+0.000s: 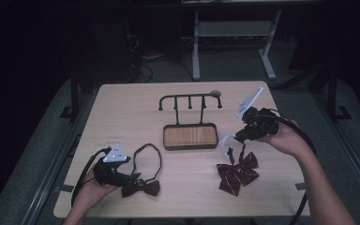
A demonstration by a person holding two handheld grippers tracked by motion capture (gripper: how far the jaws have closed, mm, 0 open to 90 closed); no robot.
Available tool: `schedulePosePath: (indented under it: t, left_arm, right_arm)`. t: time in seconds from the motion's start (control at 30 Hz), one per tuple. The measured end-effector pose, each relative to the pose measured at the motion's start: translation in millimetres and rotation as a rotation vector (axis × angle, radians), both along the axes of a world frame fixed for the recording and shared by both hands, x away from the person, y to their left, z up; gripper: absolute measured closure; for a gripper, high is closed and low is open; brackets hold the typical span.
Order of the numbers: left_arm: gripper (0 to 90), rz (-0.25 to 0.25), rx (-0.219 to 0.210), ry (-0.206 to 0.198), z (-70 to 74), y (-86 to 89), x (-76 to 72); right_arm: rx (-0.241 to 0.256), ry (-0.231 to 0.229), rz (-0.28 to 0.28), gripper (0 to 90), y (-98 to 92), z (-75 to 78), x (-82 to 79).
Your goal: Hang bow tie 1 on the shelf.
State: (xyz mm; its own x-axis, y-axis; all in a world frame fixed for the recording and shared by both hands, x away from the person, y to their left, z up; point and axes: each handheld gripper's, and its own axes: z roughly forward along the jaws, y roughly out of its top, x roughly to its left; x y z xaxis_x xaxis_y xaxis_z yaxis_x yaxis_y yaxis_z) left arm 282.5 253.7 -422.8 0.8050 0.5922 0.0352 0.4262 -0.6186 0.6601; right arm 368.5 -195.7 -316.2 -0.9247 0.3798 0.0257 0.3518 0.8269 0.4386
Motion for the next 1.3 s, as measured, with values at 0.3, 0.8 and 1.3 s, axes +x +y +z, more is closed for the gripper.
schedulePosePath:
  t: [0.3,0.8,1.3]
  left_arm:
    - [27.9,-0.004,0.004,0.000,0.6,0.7,0.2]
    - [27.9,0.001,-0.001,0.000,0.3,1.2,0.3]
    - [27.9,0.003,-0.009,0.004,0.5,1.0,-0.1]
  right_arm:
    - [0.005,-0.008,0.013,84.0,5.0,15.7,1.7]
    - [0.003,-0.024,0.010,84.0,14.2,39.0,12.0]
    - [-0.003,-0.032,-0.016,84.1,18.4,51.6,28.8]
